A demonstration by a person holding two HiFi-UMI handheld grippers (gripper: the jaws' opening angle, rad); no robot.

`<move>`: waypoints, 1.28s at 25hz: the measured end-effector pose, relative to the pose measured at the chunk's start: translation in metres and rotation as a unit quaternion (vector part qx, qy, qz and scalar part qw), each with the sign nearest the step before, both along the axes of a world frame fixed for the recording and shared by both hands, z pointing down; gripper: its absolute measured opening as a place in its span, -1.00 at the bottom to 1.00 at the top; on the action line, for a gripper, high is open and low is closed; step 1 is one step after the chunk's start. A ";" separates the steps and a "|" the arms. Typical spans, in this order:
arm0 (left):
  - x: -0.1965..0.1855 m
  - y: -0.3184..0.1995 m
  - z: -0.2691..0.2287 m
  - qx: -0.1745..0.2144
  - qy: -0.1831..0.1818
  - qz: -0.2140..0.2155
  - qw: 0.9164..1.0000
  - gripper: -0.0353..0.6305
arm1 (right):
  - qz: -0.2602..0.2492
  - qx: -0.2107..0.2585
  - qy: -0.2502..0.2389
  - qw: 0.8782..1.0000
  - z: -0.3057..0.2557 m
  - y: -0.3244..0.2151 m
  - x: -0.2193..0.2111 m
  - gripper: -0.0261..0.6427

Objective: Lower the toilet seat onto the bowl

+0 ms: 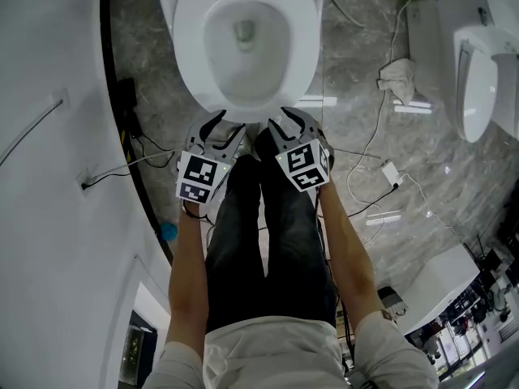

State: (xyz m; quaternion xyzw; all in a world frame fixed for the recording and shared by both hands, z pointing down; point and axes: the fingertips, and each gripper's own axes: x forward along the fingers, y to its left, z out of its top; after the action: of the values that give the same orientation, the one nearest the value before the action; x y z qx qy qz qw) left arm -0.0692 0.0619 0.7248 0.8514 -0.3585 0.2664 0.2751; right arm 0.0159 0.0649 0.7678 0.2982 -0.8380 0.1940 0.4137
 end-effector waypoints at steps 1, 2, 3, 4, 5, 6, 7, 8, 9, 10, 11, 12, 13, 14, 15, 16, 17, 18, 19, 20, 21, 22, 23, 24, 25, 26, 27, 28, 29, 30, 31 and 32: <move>-0.001 -0.002 -0.003 0.003 0.003 -0.003 1.000 -0.23 | 0.006 0.008 -0.007 1.000 -0.008 -0.004 0.000 -0.43; -0.002 -0.004 -0.007 0.007 0.006 -0.007 1.000 -0.24 | 0.012 0.018 -0.015 1.000 -0.016 -0.009 0.000 -0.46; -0.004 -0.006 -0.010 0.012 0.008 -0.010 1.000 -0.27 | 0.018 0.028 -0.024 0.999 -0.024 -0.014 0.000 -0.51; -0.006 -0.008 -0.014 0.018 0.008 -0.014 1.000 -0.31 | 0.025 0.038 -0.035 0.998 -0.034 -0.020 0.000 -0.56; -0.007 -0.011 -0.019 0.025 0.009 -0.018 0.999 -0.36 | 0.033 0.049 -0.046 0.997 -0.044 -0.025 0.000 -0.63; -0.009 -0.015 -0.024 0.033 0.010 -0.023 0.999 -0.42 | 0.040 0.058 -0.058 0.996 -0.053 -0.031 0.000 -0.70; -0.011 -0.018 -0.029 0.041 0.012 -0.028 0.999 -0.48 | 0.047 0.066 -0.068 0.994 -0.063 -0.036 0.000 -0.74; -0.013 -0.022 -0.035 0.049 0.014 -0.034 0.998 -0.54 | 0.054 0.074 -0.078 0.993 -0.072 -0.041 0.001 -0.78; -0.014 -0.026 -0.041 0.057 0.015 -0.039 0.998 -0.59 | 0.060 0.080 -0.087 0.991 -0.081 -0.045 0.001 -0.79; -0.016 -0.029 -0.046 0.065 0.015 -0.044 0.997 -0.64 | 0.065 0.087 -0.094 0.990 -0.089 -0.049 0.001 -0.80; -0.019 -0.032 -0.052 0.073 0.014 -0.049 0.996 -0.68 | 0.068 0.094 -0.099 0.988 -0.097 -0.052 0.001 -0.81; -0.021 -0.034 -0.057 0.080 0.013 -0.054 0.995 -0.72 | 0.070 0.100 -0.104 0.987 -0.104 -0.054 0.001 -0.82; -0.023 -0.036 -0.062 0.087 0.012 -0.057 0.994 -0.74 | 0.071 0.105 -0.108 0.986 -0.109 -0.055 0.000 -0.83; -0.026 -0.037 -0.066 0.092 0.012 -0.061 0.994 -0.77 | 0.071 0.108 -0.111 0.985 -0.113 -0.056 -0.001 -0.83; -0.028 -0.039 -0.069 0.096 0.012 -0.064 0.993 -0.78 | 0.070 0.110 -0.113 0.985 -0.116 -0.056 -0.002 -0.84; -0.029 -0.040 -0.072 0.099 0.012 -0.066 0.993 -0.79 | 0.069 0.110 -0.114 0.985 -0.117 -0.056 -0.003 -0.84; -0.031 -0.040 -0.074 0.101 0.012 -0.068 0.992 -0.80 | 0.067 0.109 -0.114 0.985 -0.117 -0.055 -0.004 -0.85; -0.032 -0.041 -0.076 0.102 0.012 -0.069 0.992 -0.80 | 0.066 0.107 -0.114 0.986 -0.116 -0.055 -0.004 -0.85; -0.033 -0.041 -0.077 0.103 0.012 -0.070 0.992 -0.80 | 0.065 0.106 -0.113 0.986 -0.116 -0.054 -0.005 -0.85; -0.034 -0.041 -0.077 0.103 0.012 -0.072 0.992 -0.80 | 0.065 0.105 -0.114 0.986 -0.116 -0.054 -0.005 -0.85; -0.035 -0.042 -0.077 0.102 0.011 -0.073 0.992 -0.81 | 0.065 0.104 -0.114 0.986 -0.117 -0.054 -0.006 -0.85; -0.036 -0.042 -0.077 0.102 0.011 -0.074 0.992 -0.81 | 0.065 0.104 -0.115 0.986 -0.118 -0.054 -0.007 -0.85; -0.038 -0.042 -0.077 0.101 0.011 -0.076 0.992 -0.81 | 0.066 0.104 -0.115 0.986 -0.118 -0.054 -0.007 -0.85; -0.039 -0.042 -0.077 0.101 0.010 -0.077 0.992 -0.81 | 0.066 0.104 -0.115 0.986 -0.119 -0.054 -0.007 -0.85; -0.040 -0.043 -0.077 0.100 0.010 -0.078 0.992 -0.81 | 0.066 0.104 -0.115 0.986 -0.119 -0.054 -0.007 -0.85; -0.040 -0.043 -0.077 0.100 0.011 -0.079 0.992 -0.81 | 0.066 0.103 -0.114 0.986 -0.119 -0.054 -0.007 -0.85; -0.041 -0.043 -0.077 0.100 0.011 -0.079 0.992 -0.81 | 0.067 0.102 -0.113 0.986 -0.118 -0.054 -0.006 -0.85; -0.041 -0.044 -0.077 0.100 0.011 -0.079 0.992 -0.81 | 0.068 0.101 -0.112 0.986 -0.117 -0.054 -0.005 -0.85; -0.041 -0.045 -0.078 0.101 0.012 -0.079 0.992 -0.81 | 0.069 0.100 -0.111 0.986 -0.117 -0.055 -0.005 -0.85; -0.041 -0.046 -0.078 0.101 0.011 -0.078 0.992 -0.81 | 0.071 0.100 -0.111 0.986 -0.117 -0.055 -0.004 -0.85; -0.042 -0.047 -0.078 0.102 0.011 -0.077 0.992 -0.81 | 0.072 0.099 -0.110 0.986 -0.116 -0.056 -0.004 -0.85; -0.043 -0.048 -0.078 0.102 0.010 -0.076 0.992 -0.81 | 0.073 0.099 -0.110 0.986 -0.116 -0.056 -0.004 -0.85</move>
State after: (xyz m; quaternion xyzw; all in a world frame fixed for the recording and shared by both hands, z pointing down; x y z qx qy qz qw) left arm -0.1118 0.0139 0.6473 0.8479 -0.4450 0.1976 0.2099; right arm 0.0116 0.0085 0.6516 0.3746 -0.8696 0.1714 0.2721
